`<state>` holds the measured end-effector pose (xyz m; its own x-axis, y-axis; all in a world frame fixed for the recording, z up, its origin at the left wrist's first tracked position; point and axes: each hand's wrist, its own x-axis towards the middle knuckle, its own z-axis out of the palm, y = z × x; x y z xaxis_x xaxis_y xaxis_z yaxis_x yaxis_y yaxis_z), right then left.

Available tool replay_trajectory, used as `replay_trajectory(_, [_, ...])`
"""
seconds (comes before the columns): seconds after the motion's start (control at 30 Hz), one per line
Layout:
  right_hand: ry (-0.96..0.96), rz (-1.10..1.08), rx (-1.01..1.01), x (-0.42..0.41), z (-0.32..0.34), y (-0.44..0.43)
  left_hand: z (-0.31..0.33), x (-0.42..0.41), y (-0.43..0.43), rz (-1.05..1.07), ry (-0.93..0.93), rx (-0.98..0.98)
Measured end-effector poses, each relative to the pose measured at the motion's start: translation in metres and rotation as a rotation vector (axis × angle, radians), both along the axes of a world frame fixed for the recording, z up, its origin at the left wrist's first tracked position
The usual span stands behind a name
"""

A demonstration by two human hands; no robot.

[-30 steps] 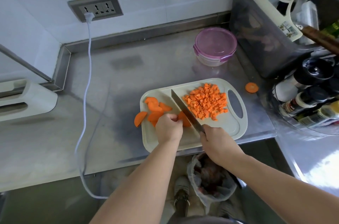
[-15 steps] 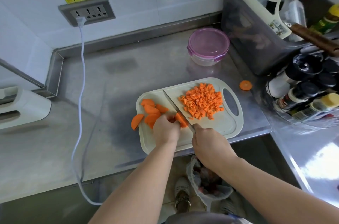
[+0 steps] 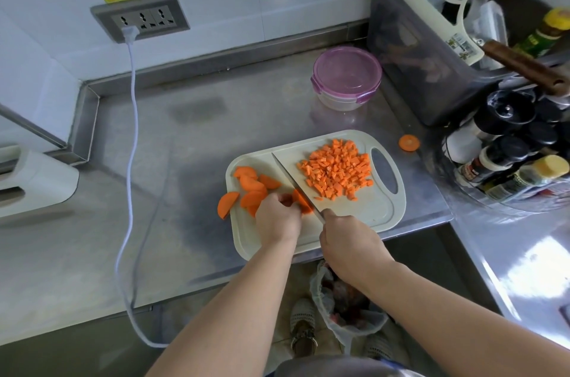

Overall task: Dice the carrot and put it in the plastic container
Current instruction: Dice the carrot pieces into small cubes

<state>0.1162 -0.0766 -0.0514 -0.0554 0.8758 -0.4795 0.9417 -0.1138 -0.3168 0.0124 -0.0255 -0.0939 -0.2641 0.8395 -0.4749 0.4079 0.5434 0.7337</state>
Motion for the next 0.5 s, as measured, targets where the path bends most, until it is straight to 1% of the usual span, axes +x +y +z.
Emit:
replay_trajectory(0.07, [-0.034, 0.033, -0.027, 0.000, -0.002, 0.001, -0.001, 0.000, 0.001, -0.011, 0.022, 0.008])
replay_trajectory(0.2, [-0.028, -0.011, -0.003, 0.000, 0.000, 0.001, 0.000, 0.000, 0.001, -0.040, 0.073, 0.025])
replay_trajectory(0.3, [-0.056, 0.030, -0.034, -0.001, -0.007, 0.001, 0.001, 0.000, 0.000, -0.034, 0.074, 0.024])
replay_trajectory(0.5, [-0.034, -0.050, -0.090, -0.003, -0.017, 0.007, 0.004, 0.000, -0.001, -0.034, 0.101, 0.020])
